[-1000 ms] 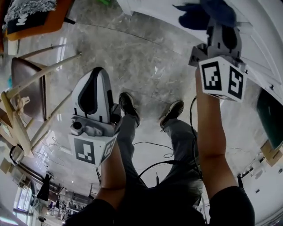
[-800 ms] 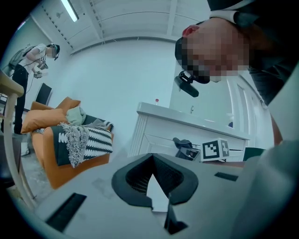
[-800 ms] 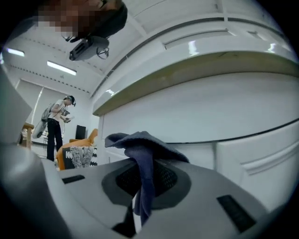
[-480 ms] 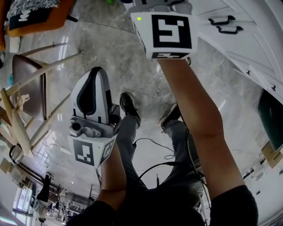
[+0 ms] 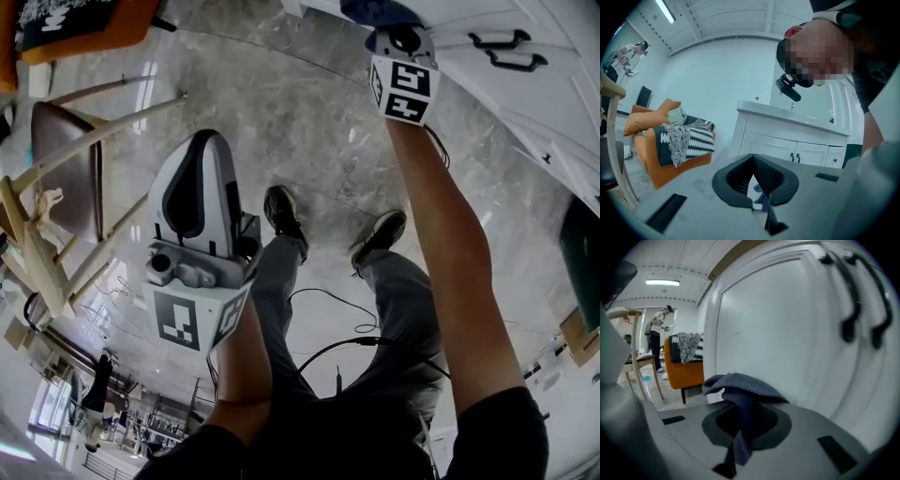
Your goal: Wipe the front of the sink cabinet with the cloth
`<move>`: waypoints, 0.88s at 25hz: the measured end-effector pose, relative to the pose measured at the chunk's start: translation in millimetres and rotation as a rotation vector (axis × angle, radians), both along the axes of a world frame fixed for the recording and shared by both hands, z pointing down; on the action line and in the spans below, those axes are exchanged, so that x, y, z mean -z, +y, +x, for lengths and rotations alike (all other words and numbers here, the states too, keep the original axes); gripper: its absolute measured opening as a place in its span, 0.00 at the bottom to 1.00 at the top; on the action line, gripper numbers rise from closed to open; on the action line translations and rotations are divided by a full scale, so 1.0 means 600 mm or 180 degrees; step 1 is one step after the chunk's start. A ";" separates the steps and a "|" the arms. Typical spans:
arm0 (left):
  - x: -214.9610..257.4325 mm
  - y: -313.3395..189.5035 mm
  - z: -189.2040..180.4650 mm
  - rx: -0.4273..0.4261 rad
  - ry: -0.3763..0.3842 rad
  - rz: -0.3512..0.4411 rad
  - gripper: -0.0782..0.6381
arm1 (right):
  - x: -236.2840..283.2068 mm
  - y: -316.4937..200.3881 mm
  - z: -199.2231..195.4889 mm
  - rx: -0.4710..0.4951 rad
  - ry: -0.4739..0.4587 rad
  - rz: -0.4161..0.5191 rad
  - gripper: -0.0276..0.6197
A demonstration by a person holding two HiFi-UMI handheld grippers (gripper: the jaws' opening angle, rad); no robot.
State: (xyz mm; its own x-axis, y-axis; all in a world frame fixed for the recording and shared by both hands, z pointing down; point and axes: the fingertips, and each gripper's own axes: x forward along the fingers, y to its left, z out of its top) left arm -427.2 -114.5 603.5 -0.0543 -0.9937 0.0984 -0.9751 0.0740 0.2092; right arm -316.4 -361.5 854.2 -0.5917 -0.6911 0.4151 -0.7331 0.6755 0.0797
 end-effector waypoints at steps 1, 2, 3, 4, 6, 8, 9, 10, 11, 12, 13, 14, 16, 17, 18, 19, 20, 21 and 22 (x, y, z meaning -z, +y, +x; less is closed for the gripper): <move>-0.002 -0.004 0.006 -0.0015 -0.0003 -0.0009 0.11 | -0.012 -0.002 0.037 -0.0104 0.0037 -0.0023 0.08; 0.002 -0.006 0.014 -0.0045 -0.0011 -0.0017 0.11 | -0.019 0.001 0.070 -0.0161 0.0089 -0.0051 0.08; 0.018 -0.007 0.021 -0.0095 -0.0020 -0.0021 0.11 | -0.018 0.009 0.098 -0.0156 0.0165 -0.0078 0.08; 0.049 -0.005 0.028 -0.0159 -0.0027 -0.0015 0.11 | -0.002 0.021 0.124 -0.0103 0.0246 -0.0099 0.08; 0.144 0.008 0.029 -0.0259 -0.0035 0.0031 0.11 | 0.070 0.038 0.175 0.0044 0.0366 -0.0111 0.08; 0.206 0.010 0.016 -0.0237 0.0035 0.0080 0.11 | 0.134 0.030 0.235 0.0010 0.0473 -0.0093 0.08; 0.203 0.003 0.010 -0.0199 0.0091 0.0069 0.11 | 0.141 0.013 0.271 -0.0119 0.0507 -0.0097 0.08; 0.188 0.000 0.007 -0.0164 0.0139 0.0032 0.11 | 0.140 -0.007 0.311 -0.0274 0.0541 -0.0108 0.08; 0.182 0.003 0.006 -0.0154 0.0162 -0.0011 0.11 | 0.144 -0.021 0.348 -0.0400 0.0594 -0.0116 0.08; 0.196 0.012 0.007 -0.0184 0.0145 -0.0057 0.11 | 0.160 -0.026 0.383 -0.0481 0.0677 -0.0113 0.08; 0.225 0.024 0.008 -0.0249 0.0089 -0.0111 0.11 | 0.185 -0.022 0.415 -0.0536 0.0784 -0.0113 0.08; 0.255 0.035 0.009 -0.0341 0.0005 -0.0170 0.11 | 0.207 -0.011 0.448 -0.0583 0.0891 -0.0131 0.08; 0.282 0.049 0.015 -0.0545 -0.0164 -0.0288 0.11 | 0.214 0.024 0.501 -0.0644 0.1024 -0.0233 0.08; 0.280 0.051 0.019 -0.0639 -0.0218 -0.0337 0.11 | 0.205 0.046 0.515 -0.0635 0.1041 -0.0299 0.08; 0.274 0.050 0.024 -0.0717 -0.0255 -0.0380 0.11 | 0.193 0.072 0.521 -0.0593 0.1032 -0.0362 0.08; 0.266 0.050 0.026 -0.0765 -0.0287 -0.0429 0.11 | 0.183 0.101 0.520 -0.0530 0.1001 -0.0427 0.08; 0.258 0.057 0.026 -0.0780 -0.0325 -0.0496 0.11 | 0.180 0.132 0.513 -0.0461 0.0953 -0.0498 0.08; 0.257 0.069 0.024 -0.0782 -0.0371 -0.0564 0.11 | 0.192 0.164 0.503 -0.0394 0.0893 -0.0571 0.08; 0.271 0.083 0.024 -0.0782 -0.0416 -0.0612 0.11 | 0.222 0.197 0.491 -0.0336 0.0817 -0.0640 0.08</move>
